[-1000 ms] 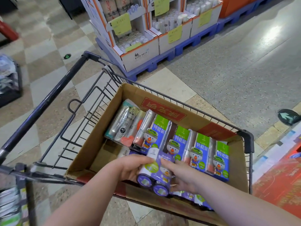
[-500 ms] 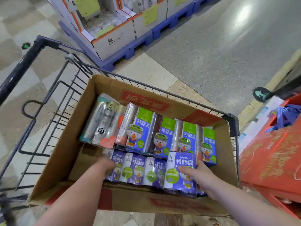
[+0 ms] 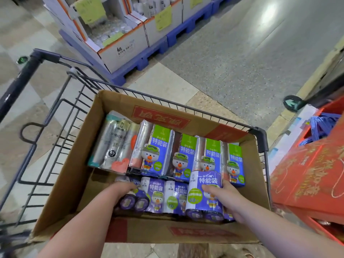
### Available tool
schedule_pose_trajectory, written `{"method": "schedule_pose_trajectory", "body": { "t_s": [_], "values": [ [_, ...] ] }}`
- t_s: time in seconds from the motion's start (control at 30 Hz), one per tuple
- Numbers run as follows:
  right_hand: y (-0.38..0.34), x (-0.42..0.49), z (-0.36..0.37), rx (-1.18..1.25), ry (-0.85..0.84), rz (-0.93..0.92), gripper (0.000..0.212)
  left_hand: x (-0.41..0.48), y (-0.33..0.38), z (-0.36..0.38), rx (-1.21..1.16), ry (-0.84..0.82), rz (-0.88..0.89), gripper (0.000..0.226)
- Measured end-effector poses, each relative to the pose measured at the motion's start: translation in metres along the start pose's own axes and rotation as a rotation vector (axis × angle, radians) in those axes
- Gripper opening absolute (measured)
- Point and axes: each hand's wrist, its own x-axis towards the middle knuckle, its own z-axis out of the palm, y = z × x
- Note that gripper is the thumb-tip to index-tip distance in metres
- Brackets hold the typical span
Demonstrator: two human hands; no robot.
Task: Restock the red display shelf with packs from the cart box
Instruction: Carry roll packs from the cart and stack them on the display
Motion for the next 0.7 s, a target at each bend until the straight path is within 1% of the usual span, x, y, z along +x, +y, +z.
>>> {"method": "schedule_pose_trajectory", "body": {
  "t_s": [0.03,0.1,0.13,0.17,0.23,0.3,0.33,0.37,0.4,0.43,0.5,0.57,0.63,0.7],
  "values": [
    [-0.004,-0.001,0.001,-0.004,-0.016,-0.014,0.037,-0.010,0.002,-0.002,-0.029,-0.071,-0.019,0.023],
    [-0.010,-0.004,0.002,-0.003,-0.039,-0.048,0.032,-0.033,0.003,-0.010,-0.063,-0.187,-0.048,0.030],
    [-0.013,-0.005,0.002,-0.009,-0.042,-0.065,0.029,-0.041,0.006,-0.011,-0.067,-0.201,-0.070,0.032],
    [-0.015,-0.007,0.001,-0.014,-0.045,-0.076,0.029,-0.051,0.009,-0.012,-0.054,-0.227,-0.084,0.033],
    [-0.018,-0.010,0.001,-0.034,-0.044,-0.081,0.038,-0.064,0.014,-0.006,-0.076,-0.289,-0.046,0.036],
    [-0.018,-0.014,-0.003,-0.033,-0.040,-0.106,0.045,-0.076,0.022,0.009,-0.146,-0.359,0.082,0.034],
    [-0.018,-0.016,-0.007,-0.035,-0.029,-0.125,0.045,-0.080,0.028,0.018,-0.184,-0.393,0.156,0.041],
    [-0.019,-0.019,-0.012,-0.034,-0.013,-0.145,0.045,-0.087,0.037,0.024,-0.219,-0.414,0.224,0.053],
    [-0.019,-0.021,-0.018,-0.026,0.001,-0.164,0.043,-0.091,0.047,0.031,-0.234,-0.410,0.289,0.063],
    [-0.019,-0.025,-0.024,-0.014,0.018,-0.179,0.040,-0.097,0.056,0.035,-0.229,-0.401,0.356,0.068],
    [-0.017,-0.030,-0.040,0.029,0.065,-0.203,0.040,-0.105,0.074,0.046,-0.202,-0.365,0.464,0.073],
    [-0.012,-0.033,-0.056,0.073,0.130,-0.202,0.051,-0.113,0.089,0.057,-0.176,-0.354,0.534,0.070],
    [-0.006,-0.043,-0.073,0.133,0.200,-0.205,0.062,-0.123,0.104,0.074,-0.162,-0.359,0.598,0.058],
    [0.003,-0.055,-0.091,0.196,0.259,-0.196,0.068,-0.134,0.117,0.093,-0.172,-0.393,0.654,0.049]
  ]
}}
